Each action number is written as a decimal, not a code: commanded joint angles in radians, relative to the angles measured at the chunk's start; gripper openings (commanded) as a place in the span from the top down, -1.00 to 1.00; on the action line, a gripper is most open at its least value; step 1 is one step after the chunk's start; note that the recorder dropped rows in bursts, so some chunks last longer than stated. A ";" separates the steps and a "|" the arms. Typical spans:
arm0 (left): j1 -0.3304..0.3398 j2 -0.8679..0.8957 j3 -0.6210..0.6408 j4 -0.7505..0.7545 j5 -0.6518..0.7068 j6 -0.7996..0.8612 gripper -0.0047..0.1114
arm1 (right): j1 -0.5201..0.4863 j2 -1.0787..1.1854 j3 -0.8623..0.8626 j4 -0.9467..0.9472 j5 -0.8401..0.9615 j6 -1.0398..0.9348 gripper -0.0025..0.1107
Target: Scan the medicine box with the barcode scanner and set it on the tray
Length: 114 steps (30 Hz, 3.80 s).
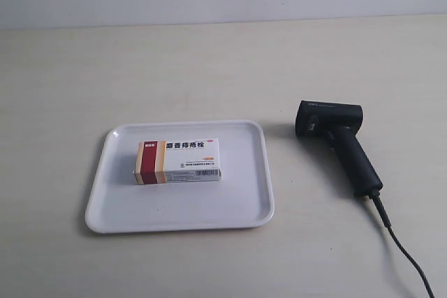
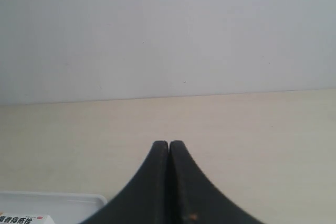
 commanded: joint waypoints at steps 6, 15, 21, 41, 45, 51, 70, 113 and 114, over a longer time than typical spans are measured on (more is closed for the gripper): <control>-0.033 -0.043 0.003 1.181 0.126 -1.141 0.88 | 0.001 -0.002 0.004 0.001 -0.005 -0.003 0.96; -0.033 -0.043 0.003 1.449 0.233 -1.449 0.88 | 0.001 -0.002 0.004 0.001 -0.005 -0.003 0.96; -0.033 -0.043 0.003 1.583 0.260 -1.591 0.88 | 0.001 -0.002 0.004 0.001 -0.013 -0.003 0.96; -0.033 -0.043 0.003 1.604 0.265 -1.592 0.88 | 0.001 -0.003 0.009 0.030 -0.024 -0.003 0.96; -0.033 -0.043 0.003 1.604 0.265 -1.592 0.88 | 0.001 -0.005 0.047 0.101 -0.049 -0.075 0.96; -0.033 -0.043 0.003 1.604 0.265 -1.592 0.88 | 0.001 -0.037 0.165 0.797 -0.115 -0.878 0.96; -0.033 -0.043 0.003 1.604 0.265 -1.590 0.88 | -0.180 -0.279 0.249 0.815 -0.137 -0.856 0.96; -0.033 -0.043 0.003 1.604 0.265 -1.588 0.88 | -0.284 -0.398 0.249 0.815 -0.021 -0.856 0.96; -0.033 -0.043 0.003 1.604 0.265 -1.588 0.88 | -0.284 -0.398 0.249 0.815 -0.021 -0.856 0.96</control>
